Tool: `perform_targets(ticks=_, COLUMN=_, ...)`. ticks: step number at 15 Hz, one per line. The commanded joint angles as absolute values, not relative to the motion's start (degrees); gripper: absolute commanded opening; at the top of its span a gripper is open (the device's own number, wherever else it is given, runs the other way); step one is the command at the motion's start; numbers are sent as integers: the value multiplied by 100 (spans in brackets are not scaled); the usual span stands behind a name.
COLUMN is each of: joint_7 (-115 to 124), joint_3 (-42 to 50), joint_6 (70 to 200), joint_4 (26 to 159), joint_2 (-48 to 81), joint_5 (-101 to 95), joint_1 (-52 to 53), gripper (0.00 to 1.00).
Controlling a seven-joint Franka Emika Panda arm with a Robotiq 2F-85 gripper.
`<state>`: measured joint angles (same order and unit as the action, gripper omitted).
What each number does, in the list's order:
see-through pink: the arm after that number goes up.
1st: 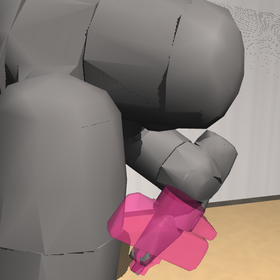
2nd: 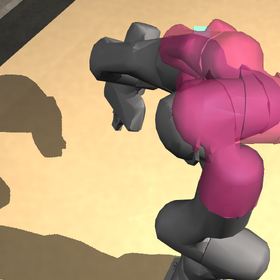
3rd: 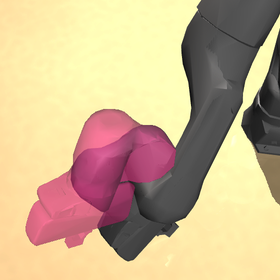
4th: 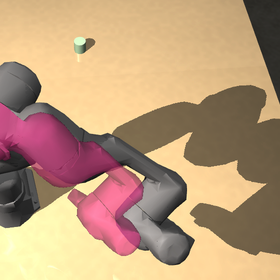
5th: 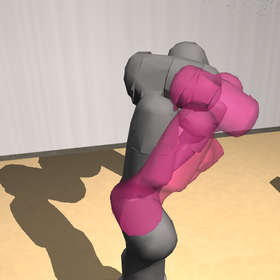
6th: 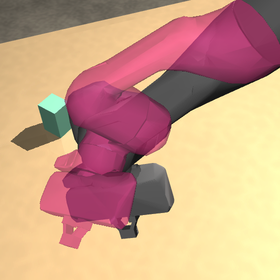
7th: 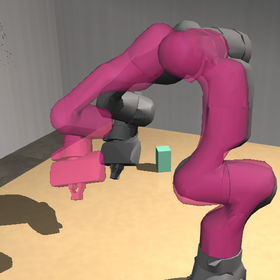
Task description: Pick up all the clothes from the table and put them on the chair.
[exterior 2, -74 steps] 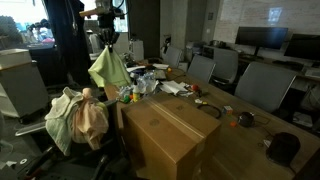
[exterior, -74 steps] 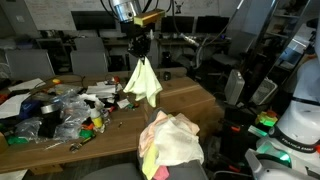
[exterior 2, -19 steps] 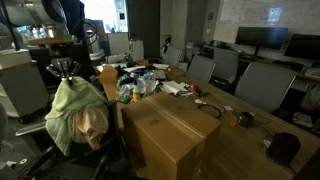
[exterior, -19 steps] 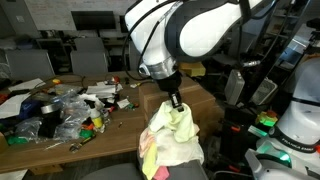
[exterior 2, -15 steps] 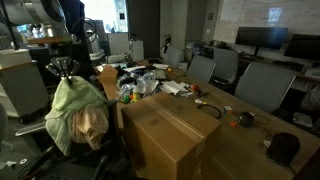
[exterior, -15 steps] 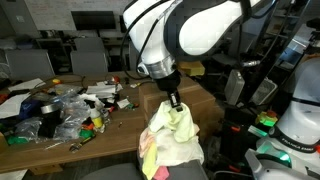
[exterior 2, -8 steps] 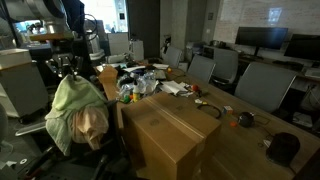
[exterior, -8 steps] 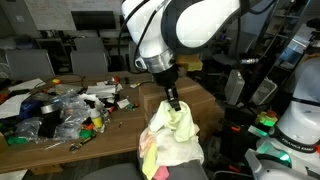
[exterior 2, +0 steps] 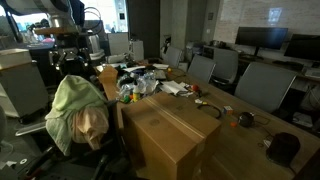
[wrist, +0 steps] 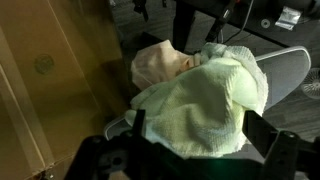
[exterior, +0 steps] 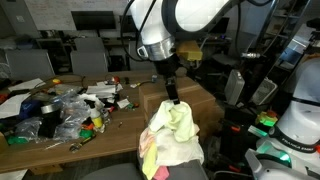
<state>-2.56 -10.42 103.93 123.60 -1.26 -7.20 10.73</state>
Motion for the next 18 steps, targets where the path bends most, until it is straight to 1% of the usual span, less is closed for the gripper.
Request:
perform_targets(ticks=1, joint_7=-37, joint_3=-772, joint_6=10182, joint_4=12416, joint_2=-699, joint_5=-489, joint_1=799, gripper=100)
perform_targets(ticks=7, joint_7=381, joint_3=-125, joint_6=10186, joint_4=12756, joint_2=-1567, joint_5=-194, joint_1=171, gripper=100)
perform_targets(ticks=12, joint_7=377, joint_3=409, joint_6=10369, joint_4=13445, joint_2=-2364, joint_5=31, joint_1=-340, gripper=100)
perform_targets(ticks=18, joint_7=-274, joint_3=1169, joint_6=10547, joint_4=14506, joint_2=-3457, joint_5=-129, joint_1=-997, gripper=100)
